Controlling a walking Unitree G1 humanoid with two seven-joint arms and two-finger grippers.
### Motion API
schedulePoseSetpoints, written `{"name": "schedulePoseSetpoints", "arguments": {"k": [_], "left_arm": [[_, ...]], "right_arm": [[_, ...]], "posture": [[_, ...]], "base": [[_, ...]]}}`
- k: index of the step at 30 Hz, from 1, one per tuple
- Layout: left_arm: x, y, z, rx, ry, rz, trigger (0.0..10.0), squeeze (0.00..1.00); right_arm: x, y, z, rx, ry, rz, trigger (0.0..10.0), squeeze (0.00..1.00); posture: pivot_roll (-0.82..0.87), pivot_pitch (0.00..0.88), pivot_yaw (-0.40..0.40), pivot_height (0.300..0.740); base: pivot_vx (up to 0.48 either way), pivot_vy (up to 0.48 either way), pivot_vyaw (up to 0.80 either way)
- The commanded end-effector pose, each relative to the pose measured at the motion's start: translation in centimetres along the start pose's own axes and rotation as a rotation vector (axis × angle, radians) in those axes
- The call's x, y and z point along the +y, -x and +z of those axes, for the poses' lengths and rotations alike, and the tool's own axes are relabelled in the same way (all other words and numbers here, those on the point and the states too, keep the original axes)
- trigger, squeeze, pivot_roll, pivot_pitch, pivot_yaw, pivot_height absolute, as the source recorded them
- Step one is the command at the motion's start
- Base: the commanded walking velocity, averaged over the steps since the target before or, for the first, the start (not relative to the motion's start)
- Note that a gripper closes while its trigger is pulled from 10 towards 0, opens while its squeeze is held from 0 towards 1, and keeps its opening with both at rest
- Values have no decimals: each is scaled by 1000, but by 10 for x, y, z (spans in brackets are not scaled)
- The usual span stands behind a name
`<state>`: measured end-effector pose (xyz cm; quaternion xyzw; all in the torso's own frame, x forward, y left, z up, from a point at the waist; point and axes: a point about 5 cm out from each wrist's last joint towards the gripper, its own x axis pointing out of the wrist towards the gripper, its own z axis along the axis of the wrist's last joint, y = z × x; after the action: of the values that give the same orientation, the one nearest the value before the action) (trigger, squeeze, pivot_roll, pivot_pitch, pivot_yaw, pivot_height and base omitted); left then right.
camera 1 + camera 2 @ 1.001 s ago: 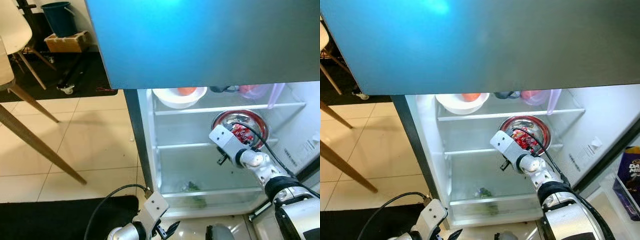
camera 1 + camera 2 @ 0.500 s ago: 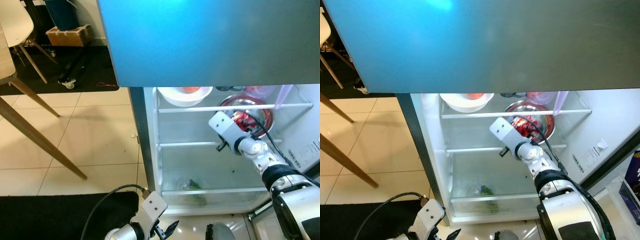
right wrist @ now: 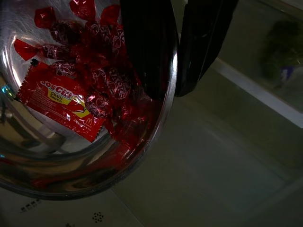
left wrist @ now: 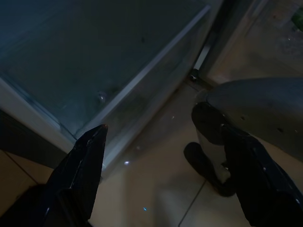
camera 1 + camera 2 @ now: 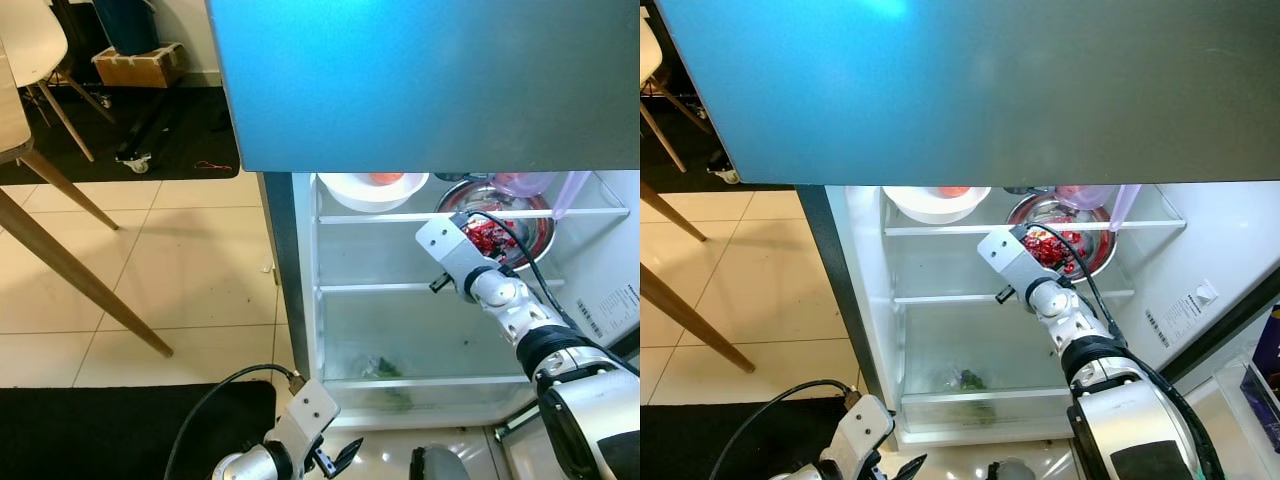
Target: Restocking fridge
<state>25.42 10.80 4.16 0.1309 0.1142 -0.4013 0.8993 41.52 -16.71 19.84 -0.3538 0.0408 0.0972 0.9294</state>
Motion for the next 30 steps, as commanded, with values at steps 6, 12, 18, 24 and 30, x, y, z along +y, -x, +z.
{"name": "schedulePoseSetpoints", "arguments": {"k": [6,12,18,24,30], "left_arm": [[-7,3,-6,35,8,-20,10000,0],[-5,3,-6,35,6,-17,10000,0],[-3,2,-5,39,1,-14,10000,0],[3,1,-3,35,-2,1,10000,0],[10,1,-2,27,12,31,10000,0]], "right_arm": [[12,0,-3,-4,-30,57,10000,831],[12,0,-2,-7,-30,56,10000,835],[5,0,3,-30,-23,28,10000,0],[-1,1,5,-72,-20,12,10000,0],[-3,4,1,-112,-74,28,10000,0]], "posture": [[28,344,-33,618],[29,345,-33,618],[22,338,-31,618],[10,331,-28,618],[-9,315,-24,618]], "base": [[0,0,0],[0,0,0],[0,0,0],[0,0,0],[0,0,0]]}}
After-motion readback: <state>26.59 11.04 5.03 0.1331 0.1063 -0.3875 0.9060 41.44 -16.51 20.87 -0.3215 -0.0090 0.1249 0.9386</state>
